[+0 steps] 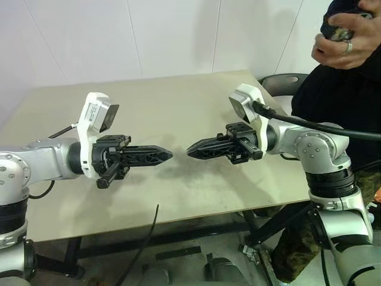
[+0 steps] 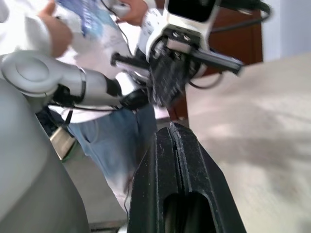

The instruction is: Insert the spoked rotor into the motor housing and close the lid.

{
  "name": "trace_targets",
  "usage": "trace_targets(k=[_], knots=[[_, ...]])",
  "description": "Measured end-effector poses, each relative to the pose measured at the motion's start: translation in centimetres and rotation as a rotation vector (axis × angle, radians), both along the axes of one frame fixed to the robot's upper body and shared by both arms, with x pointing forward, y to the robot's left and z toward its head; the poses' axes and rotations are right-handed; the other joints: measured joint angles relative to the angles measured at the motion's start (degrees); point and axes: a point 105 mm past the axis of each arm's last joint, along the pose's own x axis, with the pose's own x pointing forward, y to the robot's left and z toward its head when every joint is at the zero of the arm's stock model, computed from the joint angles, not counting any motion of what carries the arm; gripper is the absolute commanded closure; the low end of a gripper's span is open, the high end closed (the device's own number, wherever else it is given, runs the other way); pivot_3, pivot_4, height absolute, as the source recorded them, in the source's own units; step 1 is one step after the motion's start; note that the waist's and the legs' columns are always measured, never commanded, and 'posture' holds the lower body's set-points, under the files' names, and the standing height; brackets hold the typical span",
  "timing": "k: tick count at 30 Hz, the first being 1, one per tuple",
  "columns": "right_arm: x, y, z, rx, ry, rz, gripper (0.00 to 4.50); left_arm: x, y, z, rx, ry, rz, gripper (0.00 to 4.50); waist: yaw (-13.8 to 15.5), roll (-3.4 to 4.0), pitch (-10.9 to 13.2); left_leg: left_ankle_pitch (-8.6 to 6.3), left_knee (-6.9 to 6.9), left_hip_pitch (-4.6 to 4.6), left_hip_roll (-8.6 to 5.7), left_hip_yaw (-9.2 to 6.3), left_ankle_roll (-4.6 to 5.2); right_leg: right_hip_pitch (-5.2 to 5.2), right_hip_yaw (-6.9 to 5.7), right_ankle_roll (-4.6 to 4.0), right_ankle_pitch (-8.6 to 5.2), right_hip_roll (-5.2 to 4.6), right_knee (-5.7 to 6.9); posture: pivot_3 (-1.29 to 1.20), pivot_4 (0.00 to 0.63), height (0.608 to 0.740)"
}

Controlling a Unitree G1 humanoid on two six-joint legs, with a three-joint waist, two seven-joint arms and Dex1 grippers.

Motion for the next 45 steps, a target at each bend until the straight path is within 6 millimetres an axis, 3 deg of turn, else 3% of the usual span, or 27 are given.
trace_targets(k=[14,23,27,33,40,45], knots=[[0.9,1.1,1.2,0.087,-0.009,-0.017,4.5,1.0,0.4,1.2,-0.056,-0.046,0.014,4.48,-0.05,-0.01,-0.01,0.0,0.02,0.0,0.01,-0.1,0.0,-0.02,0.01,0.0,0.01,-0.03,0.04,0.0,0.0,0.74],[1.0,1.2,0.8,0.029,-0.036,-0.003,4.5,0.6,0.3,0.2,-0.021,-0.015,0.004,4.48,-0.06,0.0,-0.01,0.0,0.04,0.0,0.01,-0.11,0.0,-0.03,0.01,0.0,0.01,-0.03,0.07,0.0,0.0,0.74],[1.2,0.2,0.6,-0.015,-0.063,-0.01,4.5,0.6,0.5,0.0,-0.012,-0.006,0.013,4.48,0.03,-0.01,-0.01,0.0,0.05,-0.01,0.01,-0.11,0.0,-0.02,0.01,0.0,0.0,-0.06,0.06,0.0,0.0,0.74],[1.2,-1.2,-1.7,-0.102,-0.043,-0.012,4.5,0.2,0.9,-0.4,0.005,-0.004,0.019,4.48,-0.15,-0.01,-0.01,0.0,0.06,0.02,0.0,-0.08,0.0,-0.02,0.02,0.0,0.0,-0.04,0.1,0.0,0.0,0.74],[1.8,-2.4,-1.6,-0.123,-0.059,-0.042,4.5,0.3,1.9,-1.0,0.045,0.01,0.058,4.48,-0.01,-0.01,-0.01,0.0,0.1,0.02,-0.01,-0.03,0.0,0.01,-0.01,0.0,0.0,0.0,0.11,0.0,0.0,0.74],[1.7,-1.6,-0.7,-0.076,-0.071,-0.027,4.5,0.7,1.3,-0.7,0.029,-0.009,0.044,4.48,-0.02,-0.02,-0.02,0.0,0.1,0.02,0.0,-0.01,0.0,0.01,-0.01,0.0,0.01,0.02,0.11,0.0,0.0,0.74]])
